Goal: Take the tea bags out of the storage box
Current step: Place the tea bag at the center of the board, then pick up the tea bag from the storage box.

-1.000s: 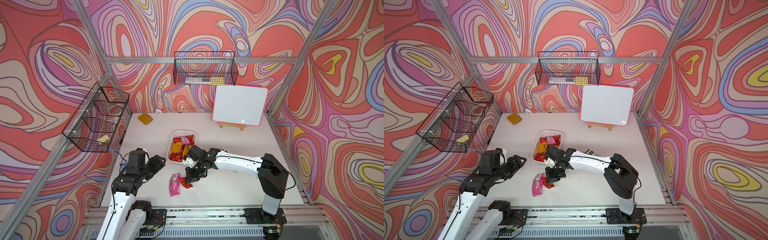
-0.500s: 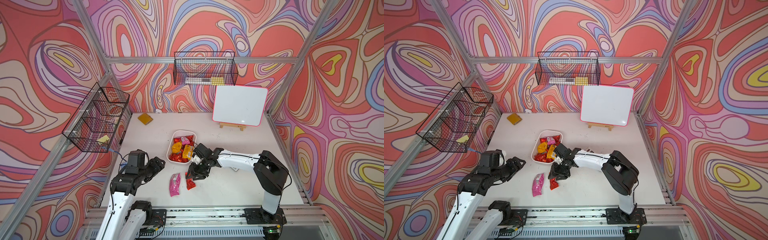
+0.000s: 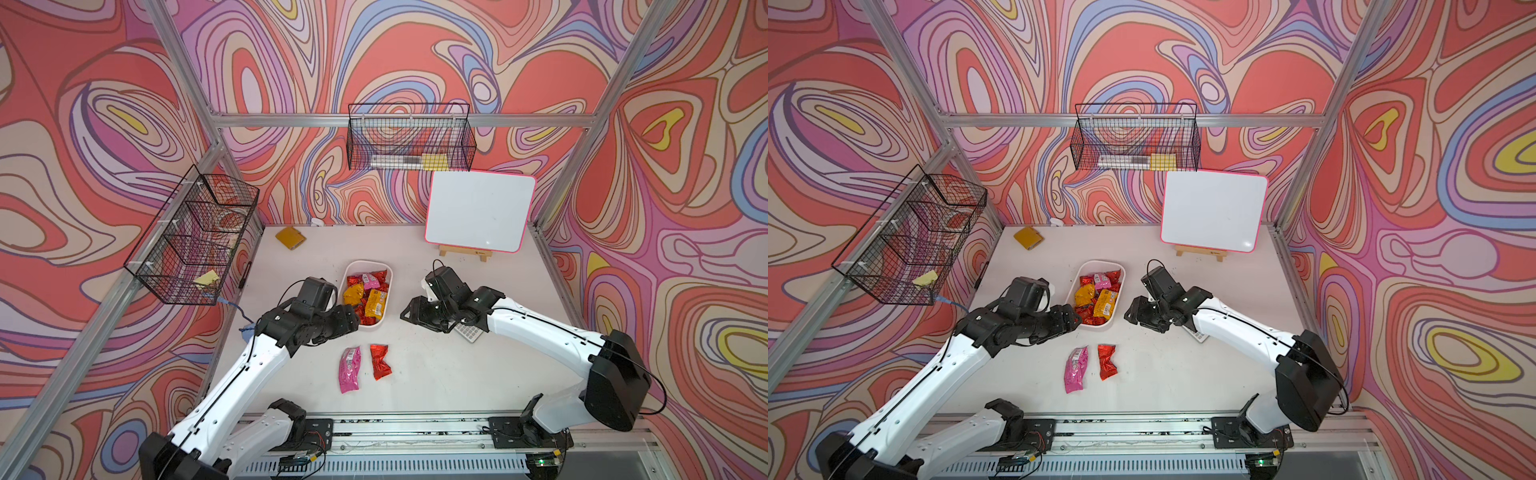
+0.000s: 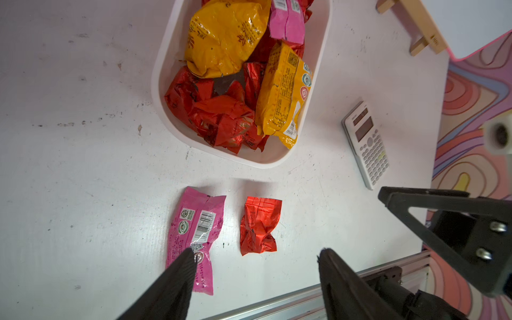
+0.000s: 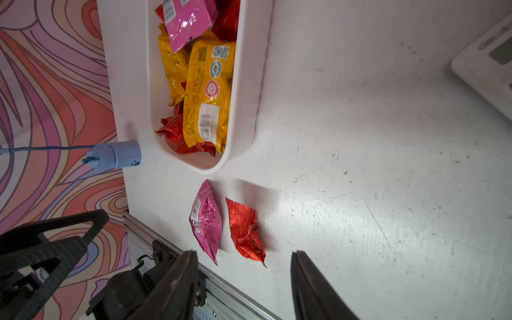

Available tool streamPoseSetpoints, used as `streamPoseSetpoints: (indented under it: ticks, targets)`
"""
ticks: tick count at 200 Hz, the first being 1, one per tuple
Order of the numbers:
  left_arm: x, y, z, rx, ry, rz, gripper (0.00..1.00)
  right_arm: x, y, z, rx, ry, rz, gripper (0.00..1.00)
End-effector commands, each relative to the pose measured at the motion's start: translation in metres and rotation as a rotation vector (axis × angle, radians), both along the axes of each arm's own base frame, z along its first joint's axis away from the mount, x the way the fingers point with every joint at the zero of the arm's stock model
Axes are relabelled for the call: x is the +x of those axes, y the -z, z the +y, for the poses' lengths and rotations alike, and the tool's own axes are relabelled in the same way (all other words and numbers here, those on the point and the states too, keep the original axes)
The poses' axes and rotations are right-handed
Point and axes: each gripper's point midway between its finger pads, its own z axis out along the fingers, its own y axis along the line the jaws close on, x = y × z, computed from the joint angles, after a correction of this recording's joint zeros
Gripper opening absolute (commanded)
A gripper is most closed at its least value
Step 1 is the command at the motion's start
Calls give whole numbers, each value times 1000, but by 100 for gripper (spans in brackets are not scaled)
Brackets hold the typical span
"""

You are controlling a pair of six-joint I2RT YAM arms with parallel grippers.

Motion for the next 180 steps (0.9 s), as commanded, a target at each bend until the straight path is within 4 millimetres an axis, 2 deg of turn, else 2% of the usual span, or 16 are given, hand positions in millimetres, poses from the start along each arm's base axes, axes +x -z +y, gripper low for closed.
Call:
streamPoseSetpoints:
  ticks: [1, 39, 69, 105, 148, 180]
  targets:
    - [26, -12, -12, 95, 69, -84, 72, 15, 4, -6, -53, 45, -15, 55]
    - [64, 0, -38, 139, 174, -87, 64, 20, 9, -12, -59, 72, 2, 54]
    - [88, 23, -59, 128, 240, -25, 64, 21, 15, -18, -52, 108, 17, 53]
    - [104, 50, -60, 193, 265, 38, 69, 27, 16, -7, 22, 111, 26, 53]
    - [119, 62, -63, 216, 267, 54, 69, 31, 20, 2, 50, 105, 42, 53]
    - [123, 80, -57, 232, 263, 95, 69, 34, 23, 3, 56, 111, 51, 53]
